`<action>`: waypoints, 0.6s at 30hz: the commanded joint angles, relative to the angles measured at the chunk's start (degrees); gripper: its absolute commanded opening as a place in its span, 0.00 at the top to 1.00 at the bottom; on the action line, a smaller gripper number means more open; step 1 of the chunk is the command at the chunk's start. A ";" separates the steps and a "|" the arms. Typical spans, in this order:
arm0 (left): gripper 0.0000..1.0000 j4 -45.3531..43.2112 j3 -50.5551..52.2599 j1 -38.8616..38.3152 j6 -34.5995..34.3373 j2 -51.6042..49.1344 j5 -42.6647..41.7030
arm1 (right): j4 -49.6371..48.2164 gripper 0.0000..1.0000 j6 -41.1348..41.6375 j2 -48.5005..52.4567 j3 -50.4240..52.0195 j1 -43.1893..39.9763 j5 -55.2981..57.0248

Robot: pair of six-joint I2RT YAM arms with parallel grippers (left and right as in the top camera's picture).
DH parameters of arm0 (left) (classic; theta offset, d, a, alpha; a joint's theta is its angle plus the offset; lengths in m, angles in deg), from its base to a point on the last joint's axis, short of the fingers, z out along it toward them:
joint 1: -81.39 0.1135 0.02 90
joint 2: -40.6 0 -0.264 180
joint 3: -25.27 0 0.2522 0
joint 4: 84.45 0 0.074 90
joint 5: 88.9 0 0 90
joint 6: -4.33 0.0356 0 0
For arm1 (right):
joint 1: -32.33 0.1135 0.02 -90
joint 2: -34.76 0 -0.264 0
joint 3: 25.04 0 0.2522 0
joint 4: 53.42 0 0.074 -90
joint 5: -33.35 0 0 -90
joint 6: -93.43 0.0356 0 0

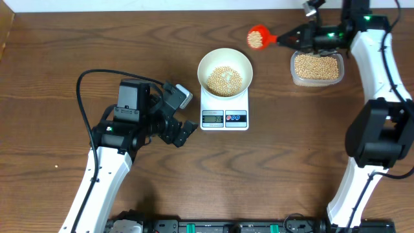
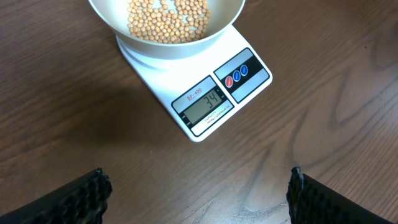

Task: Scoop item into bowl and weigh 50g on scale
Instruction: 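Lift filled red scoop and carry it over the bowl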

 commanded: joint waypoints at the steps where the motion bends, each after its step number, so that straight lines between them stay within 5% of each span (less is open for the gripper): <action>1: 0.07 0.02 0.22 -0.17 0.52 -0.17 0.33 | -0.09 0.99 1.77 -0.76 -0.74 1.99 -2.69; 18: 0.07 0.02 0.20 -0.17 0.52 -0.17 0.33 | 6.03 0.99 -3.19 -5.42 -0.74 9.92 11.74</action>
